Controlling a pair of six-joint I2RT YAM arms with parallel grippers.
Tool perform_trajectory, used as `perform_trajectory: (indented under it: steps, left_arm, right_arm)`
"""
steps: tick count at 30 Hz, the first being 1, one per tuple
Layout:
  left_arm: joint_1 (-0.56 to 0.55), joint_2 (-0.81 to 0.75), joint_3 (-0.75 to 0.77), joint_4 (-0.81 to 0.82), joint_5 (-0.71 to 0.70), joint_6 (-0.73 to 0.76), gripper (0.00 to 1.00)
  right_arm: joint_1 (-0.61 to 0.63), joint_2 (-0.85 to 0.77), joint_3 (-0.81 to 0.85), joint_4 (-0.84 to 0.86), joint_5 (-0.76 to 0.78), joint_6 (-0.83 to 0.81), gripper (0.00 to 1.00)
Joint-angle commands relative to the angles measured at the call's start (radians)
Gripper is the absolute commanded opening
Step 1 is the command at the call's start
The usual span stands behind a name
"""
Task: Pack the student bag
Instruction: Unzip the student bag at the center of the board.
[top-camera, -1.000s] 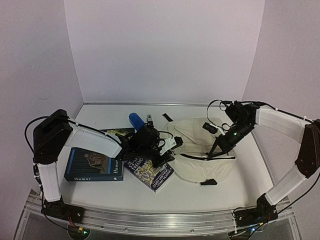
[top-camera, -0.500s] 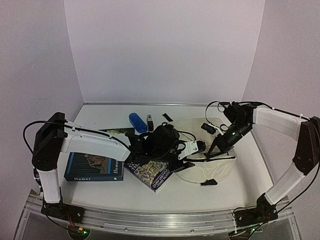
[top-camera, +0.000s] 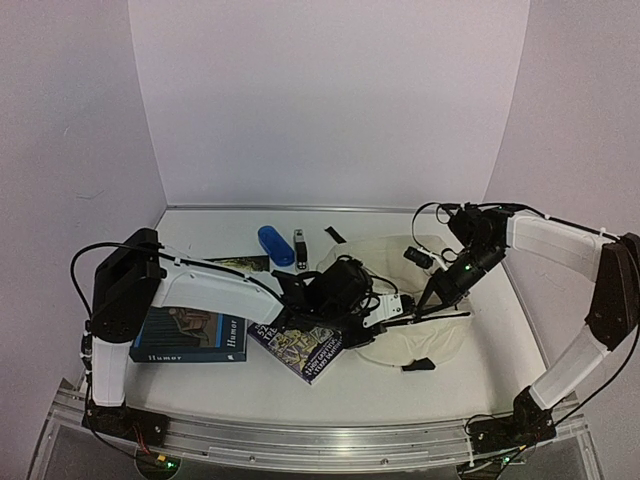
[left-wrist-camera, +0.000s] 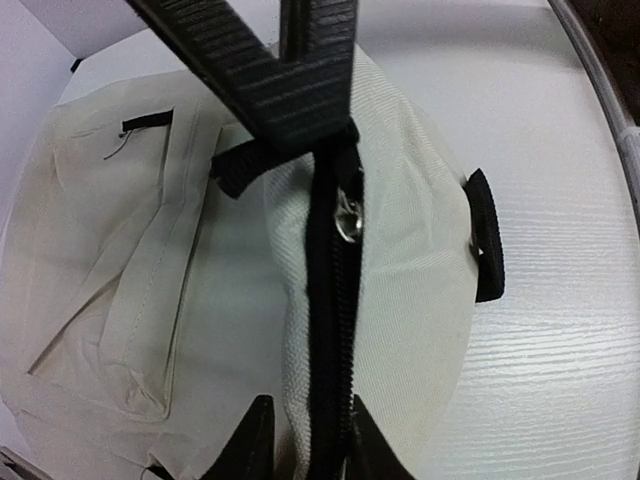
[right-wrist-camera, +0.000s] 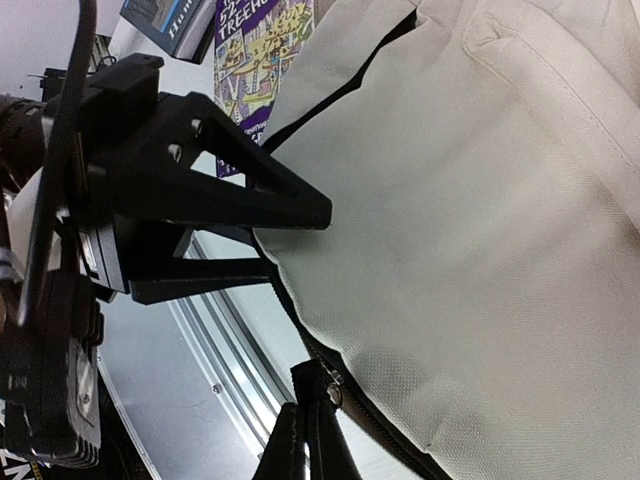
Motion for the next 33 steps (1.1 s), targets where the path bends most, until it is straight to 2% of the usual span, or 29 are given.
perform_trajectory:
  steps: [1, 3, 4, 13, 19, 22, 27, 31, 33]
  left_arm:
    - [0.001, -0.045, -0.042, 0.044, -0.064, -0.015, 0.12]
    - [0.006, -0.067, -0.072, 0.059, -0.088, -0.015, 0.02]
    - [0.01, -0.078, -0.089, 0.06, -0.096, -0.016, 0.01]
    - [0.11, -0.175, -0.235, 0.147, -0.092, -0.034, 0.0]
    - [0.171, -0.183, -0.249, 0.178, -0.086, -0.032, 0.04]
    - [0.158, -0.153, -0.177, 0.122, -0.071, -0.024, 0.14]
    - [0.081, -0.131, -0.074, 0.046, -0.046, 0.0, 0.44]
    - [0.052, -0.119, 0.023, -0.015, 0.032, -0.027, 0.6]
    - [0.043, -0.093, 0.086, -0.062, 0.055, -0.032, 0.64]
  right_arm:
    - [-0.039, -0.036, 0.032, -0.014, 0.049, -0.002, 0.0]
    - [-0.064, -0.049, 0.021, -0.018, 0.072, -0.01, 0.0]
    - [-0.073, -0.055, 0.014, -0.021, 0.087, -0.017, 0.0]
    - [-0.198, -0.068, 0.024, -0.13, 0.166, -0.127, 0.0]
    - [-0.247, -0.062, 0.037, -0.174, 0.134, -0.156, 0.0]
    - [-0.246, -0.061, 0.021, -0.167, 0.07, -0.144, 0.0]
    - [-0.246, -0.024, 0.006, -0.14, -0.003, -0.111, 0.0]
    - [-0.246, -0.019, -0.003, -0.107, -0.025, -0.086, 0.0]
    - [-0.246, -0.016, 0.001, -0.104, -0.03, -0.08, 0.0]
